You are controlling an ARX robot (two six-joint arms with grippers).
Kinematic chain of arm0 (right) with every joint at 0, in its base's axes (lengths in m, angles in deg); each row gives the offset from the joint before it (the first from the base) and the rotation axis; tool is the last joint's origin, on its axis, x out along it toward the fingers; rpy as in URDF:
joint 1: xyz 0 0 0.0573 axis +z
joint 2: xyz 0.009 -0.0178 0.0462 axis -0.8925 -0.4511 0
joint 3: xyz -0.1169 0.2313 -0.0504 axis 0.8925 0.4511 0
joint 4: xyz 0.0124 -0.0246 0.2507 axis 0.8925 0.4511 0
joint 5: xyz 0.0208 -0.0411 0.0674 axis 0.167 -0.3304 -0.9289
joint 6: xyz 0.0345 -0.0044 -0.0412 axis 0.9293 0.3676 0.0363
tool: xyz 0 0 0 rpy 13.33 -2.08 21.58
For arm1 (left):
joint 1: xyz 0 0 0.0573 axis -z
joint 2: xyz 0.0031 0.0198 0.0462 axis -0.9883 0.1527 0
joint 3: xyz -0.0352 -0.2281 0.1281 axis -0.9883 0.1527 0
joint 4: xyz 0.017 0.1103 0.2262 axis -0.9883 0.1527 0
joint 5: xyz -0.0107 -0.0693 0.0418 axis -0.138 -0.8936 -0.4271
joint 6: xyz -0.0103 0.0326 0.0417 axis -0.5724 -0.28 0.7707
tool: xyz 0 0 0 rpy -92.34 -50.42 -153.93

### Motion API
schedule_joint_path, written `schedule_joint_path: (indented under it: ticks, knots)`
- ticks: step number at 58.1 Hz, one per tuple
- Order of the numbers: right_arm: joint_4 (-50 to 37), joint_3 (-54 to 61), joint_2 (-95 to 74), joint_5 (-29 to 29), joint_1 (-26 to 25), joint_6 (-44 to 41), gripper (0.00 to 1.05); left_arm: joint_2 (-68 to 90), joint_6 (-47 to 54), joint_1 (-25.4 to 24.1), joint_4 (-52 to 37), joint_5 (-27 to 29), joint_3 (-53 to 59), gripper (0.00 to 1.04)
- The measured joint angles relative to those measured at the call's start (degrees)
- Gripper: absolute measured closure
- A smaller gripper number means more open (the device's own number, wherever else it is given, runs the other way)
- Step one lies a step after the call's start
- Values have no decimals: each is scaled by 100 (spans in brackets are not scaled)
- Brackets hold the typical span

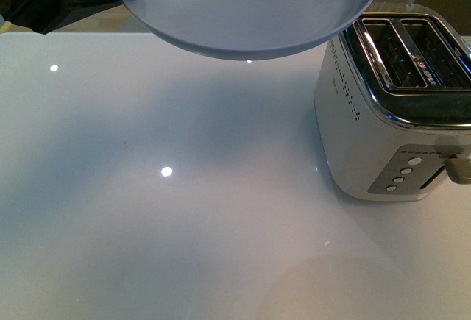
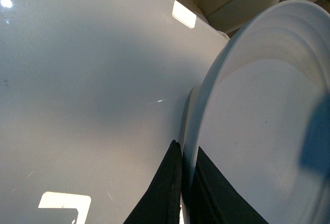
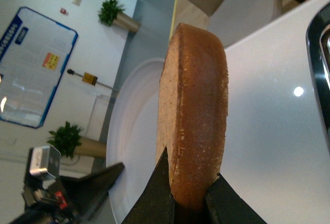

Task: Left arm holds plate, right arm toasts bread

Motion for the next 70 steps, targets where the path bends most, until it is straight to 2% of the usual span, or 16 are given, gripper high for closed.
schedule_joint_path:
  ticks: [10,16,24,32,41,56,70]
  knots:
    - [612,-568,140,898,-330,-1093,101,0,0,2,0,-4,0,102]
    - [721,-695,-50,1287,-361,-1853,101,0,0,0,0,-2,0,102]
    - [511,-702,-702,1910,-35,-3436,101,0,0,2,0,-2,0,102]
    - [367,-671,-1244,2205,264,-4350,101,0,0,2,0,-4,0,102]
    - [380,-658,-1714,2404,461,-4813,101,-2,0,2,0,-11,0,102]
    - [494,-636,-2041,2787,651,-5056,101,-4,0,2,0,-46,0,102]
    - [555,-570,-2350,2736,730,-5064,101,-4,0,2,-2,-52,2,102]
